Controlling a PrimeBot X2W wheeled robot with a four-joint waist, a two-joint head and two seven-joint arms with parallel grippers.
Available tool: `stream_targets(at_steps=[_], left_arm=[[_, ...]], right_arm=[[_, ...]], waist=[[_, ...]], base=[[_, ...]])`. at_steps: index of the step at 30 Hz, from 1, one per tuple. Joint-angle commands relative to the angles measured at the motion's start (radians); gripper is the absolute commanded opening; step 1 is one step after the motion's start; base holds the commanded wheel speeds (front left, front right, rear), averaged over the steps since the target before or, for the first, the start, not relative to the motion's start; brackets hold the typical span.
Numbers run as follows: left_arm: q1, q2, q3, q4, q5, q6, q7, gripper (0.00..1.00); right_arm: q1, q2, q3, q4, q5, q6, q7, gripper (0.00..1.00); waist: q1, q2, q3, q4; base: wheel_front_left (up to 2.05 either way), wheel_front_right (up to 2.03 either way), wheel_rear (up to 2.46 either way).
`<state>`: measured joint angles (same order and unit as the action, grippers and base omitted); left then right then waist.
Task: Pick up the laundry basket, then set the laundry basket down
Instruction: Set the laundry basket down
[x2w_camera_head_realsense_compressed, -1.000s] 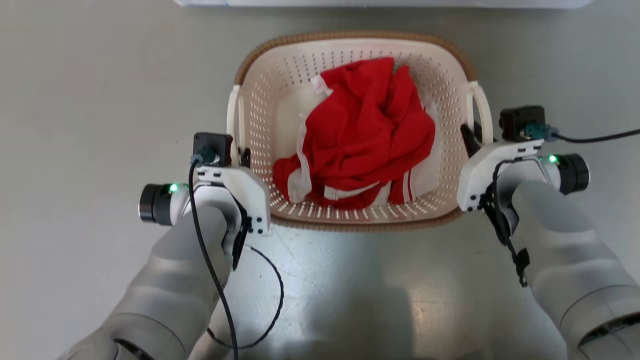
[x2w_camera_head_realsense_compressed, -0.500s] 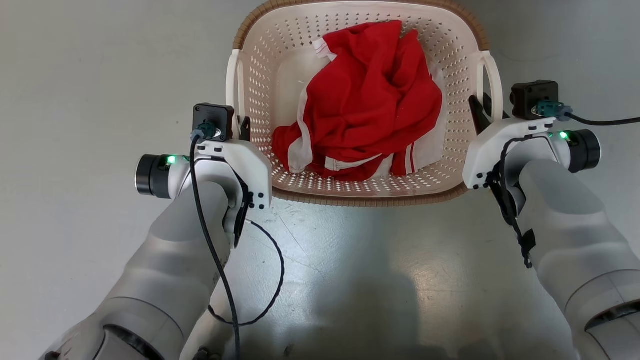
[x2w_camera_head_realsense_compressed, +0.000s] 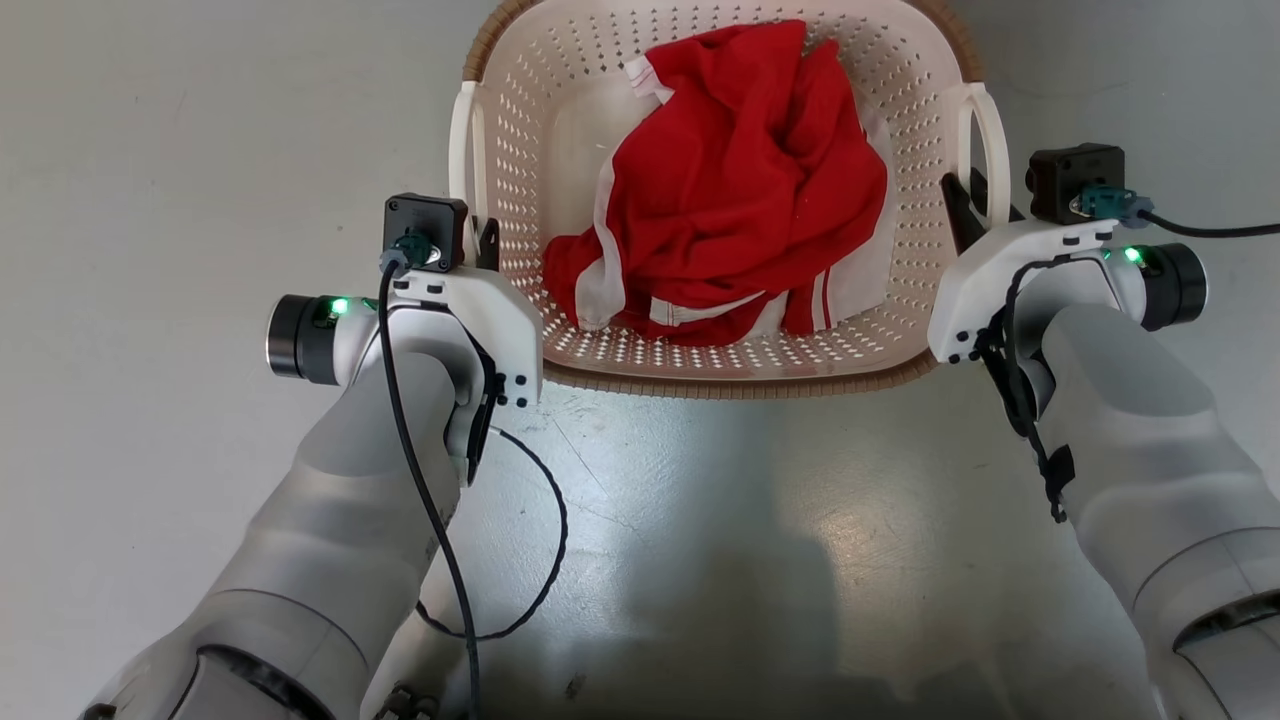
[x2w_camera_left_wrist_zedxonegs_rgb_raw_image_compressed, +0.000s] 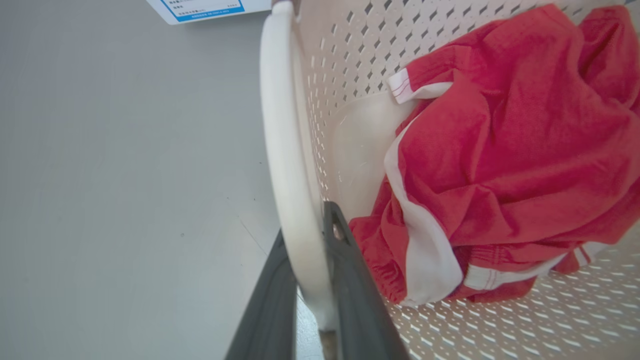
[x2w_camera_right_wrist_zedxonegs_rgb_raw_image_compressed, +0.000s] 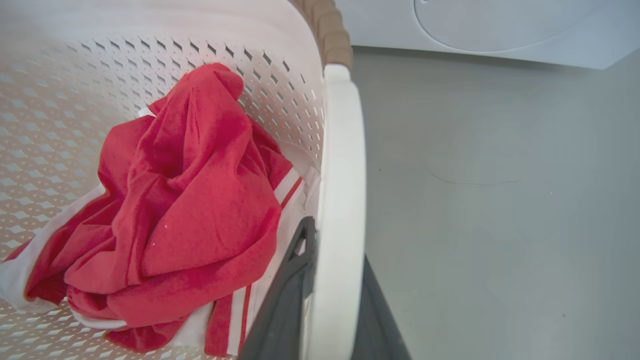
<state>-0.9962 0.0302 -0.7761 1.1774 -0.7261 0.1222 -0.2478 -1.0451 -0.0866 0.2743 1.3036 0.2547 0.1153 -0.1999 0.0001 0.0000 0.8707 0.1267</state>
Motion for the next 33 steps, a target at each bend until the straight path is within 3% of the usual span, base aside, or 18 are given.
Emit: stream_targets(at_steps=[1,11,12,13,14,15,16,17,18,33], left_arm=[[-0.027,0.022,0.018,-0.017,0.024,-0.003,-0.014,0.0],[-0.025,0.021,0.048,-0.008,0.052,-0.01,-0.014,0.0],[-0.025,0.02,0.051,-0.007,0.055,-0.01,-0.014,0.0],[-0.024,0.02,0.055,-0.007,0.057,-0.008,-0.014,0.11],[-0.024,0.02,0.059,-0.007,0.058,-0.006,-0.014,0.31],[-0.022,0.02,0.062,-0.007,0.06,-0.005,-0.014,0.41],[-0.02,0.02,0.065,-0.008,0.061,-0.005,-0.014,0.62],[-0.017,0.02,0.069,-0.006,0.061,-0.002,-0.014,0.85],[-0.014,0.02,0.072,-0.004,0.06,-0.001,-0.014,1.0],[0.013,0.02,0.094,-0.002,0.066,0.002,-0.014,1.0]], right_arm=[[0.026,0.036,0.024,-0.013,-0.031,0.015,-0.016,0.0],[0.027,0.036,0.028,-0.013,-0.029,0.015,-0.015,0.0],[0.027,0.036,0.029,-0.013,-0.028,0.015,-0.014,0.11],[0.027,0.036,0.028,-0.013,-0.028,0.015,-0.014,0.22],[0.028,0.036,0.028,-0.013,-0.028,0.015,-0.014,0.42],[0.029,0.036,0.028,-0.013,-0.027,0.015,-0.013,0.7],[0.03,0.036,0.028,-0.013,-0.027,0.015,-0.013,1.0],[0.03,0.036,0.028,-0.013,-0.027,0.015,-0.013,1.0],[0.031,0.036,0.028,-0.013,-0.027,0.015,-0.013,1.0],[0.038,0.036,-0.004,-0.013,-0.062,0.015,-0.017,1.0]], waist=[[-0.0001,0.0,0.001,0.0],[-0.0001,0.0,0.002,0.001],[-0.0001,0.0,0.002,0.001],[-0.0001,0.0,0.001,0.001],[-0.0001,0.0,-0.001,0.001],[-0.0001,0.0,-0.003,0.001],[-0.0001,0.0,-0.005,0.001],[-0.0001,0.0,-0.007,0.0],[-0.0001,0.0,-0.01,0.0],[-0.0001,0.0,-0.065,-0.002]], base=[[0.0,0.0,0.0],[0.0,0.0,0.0],[0.0,0.0,0.0],[0.0,0.0,0.0],[0.0,0.0,0.0],[0.0,0.0,0.0],[0.0,0.0,0.0],[0.0,0.0,0.0],[0.0,0.0,0.0],[0.0,0.0,0.0]])
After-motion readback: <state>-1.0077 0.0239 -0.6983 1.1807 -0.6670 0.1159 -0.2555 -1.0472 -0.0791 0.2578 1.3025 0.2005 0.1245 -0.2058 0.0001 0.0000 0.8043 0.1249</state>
